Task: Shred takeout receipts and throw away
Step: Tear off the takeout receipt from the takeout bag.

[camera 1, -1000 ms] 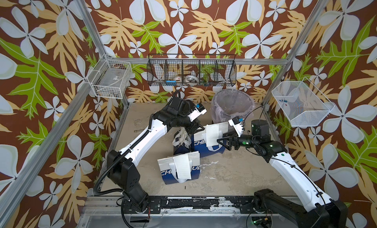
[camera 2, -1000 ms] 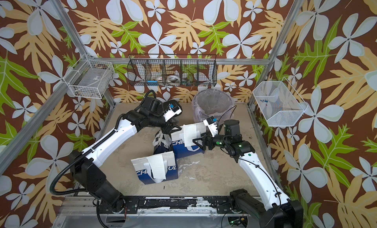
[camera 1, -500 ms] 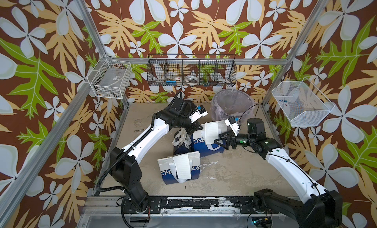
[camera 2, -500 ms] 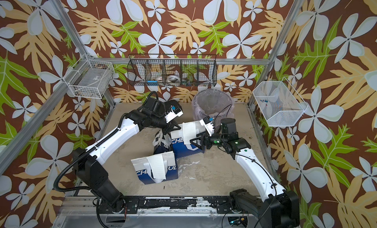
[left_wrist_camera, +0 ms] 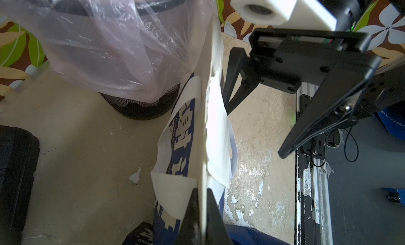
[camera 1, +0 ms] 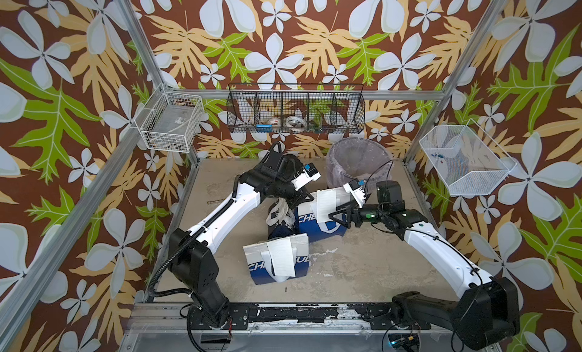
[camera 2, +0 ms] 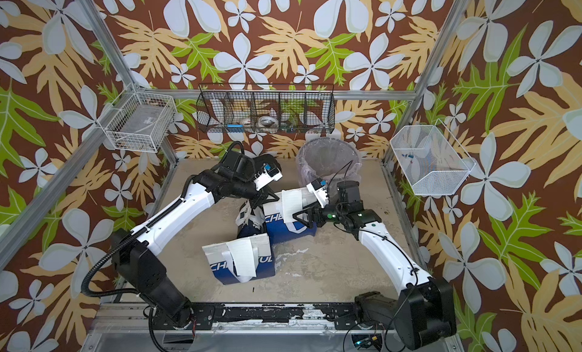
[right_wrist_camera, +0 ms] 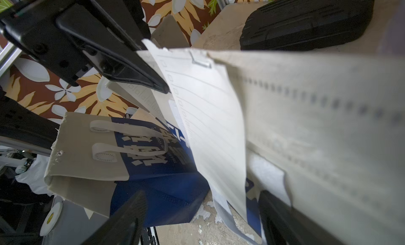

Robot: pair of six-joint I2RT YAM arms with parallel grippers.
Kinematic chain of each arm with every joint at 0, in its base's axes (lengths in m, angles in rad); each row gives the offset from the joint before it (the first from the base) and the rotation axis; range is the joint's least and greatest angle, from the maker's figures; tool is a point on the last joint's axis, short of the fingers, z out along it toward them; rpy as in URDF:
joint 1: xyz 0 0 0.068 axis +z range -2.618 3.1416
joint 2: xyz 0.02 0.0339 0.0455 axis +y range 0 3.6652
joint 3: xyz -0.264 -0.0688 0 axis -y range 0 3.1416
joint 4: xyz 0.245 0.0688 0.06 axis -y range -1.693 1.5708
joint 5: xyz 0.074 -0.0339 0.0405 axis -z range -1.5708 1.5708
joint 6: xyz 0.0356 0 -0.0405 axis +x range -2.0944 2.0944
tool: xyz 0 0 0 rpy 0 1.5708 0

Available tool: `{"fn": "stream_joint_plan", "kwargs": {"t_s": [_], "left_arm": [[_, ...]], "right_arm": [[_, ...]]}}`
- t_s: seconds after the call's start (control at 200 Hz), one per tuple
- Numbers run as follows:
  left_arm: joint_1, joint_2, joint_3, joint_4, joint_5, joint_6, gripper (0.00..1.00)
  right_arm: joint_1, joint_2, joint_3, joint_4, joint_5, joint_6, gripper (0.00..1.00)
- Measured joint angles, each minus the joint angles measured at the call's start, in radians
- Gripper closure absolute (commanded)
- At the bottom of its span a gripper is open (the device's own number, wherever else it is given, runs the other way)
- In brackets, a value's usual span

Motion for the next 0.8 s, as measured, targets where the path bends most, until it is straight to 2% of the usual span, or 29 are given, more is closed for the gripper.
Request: {"fn": "stream_joint_plan", "kwargs": {"t_s": [0.3, 0.535, 0.661, 0.801], "left_arm": [[0.0, 0.005, 0.0, 0.0, 0.003, 0.0, 1.0], [-0.004, 0.005, 0.0, 0.0, 0.004, 0.004, 1.0], [-0.009, 0.005, 0.0, 0.0, 0.004, 0.004, 1.0], [-0.011, 0.005, 0.0, 0.0, 0.003, 0.004, 1.0]], "right_arm": [[0.003, -0.003, -0.011, 0.111, -0.086, 0.058, 0.19], [0.006, 0.032, -0.012, 0.212, -0.119, 0.136, 0.29], [0.01, 0.048, 0.003, 0.241, -0.126, 0.157, 0.43], [0.012, 0.064, 0.016, 0.265, -0.129, 0.181, 0.69]]}}
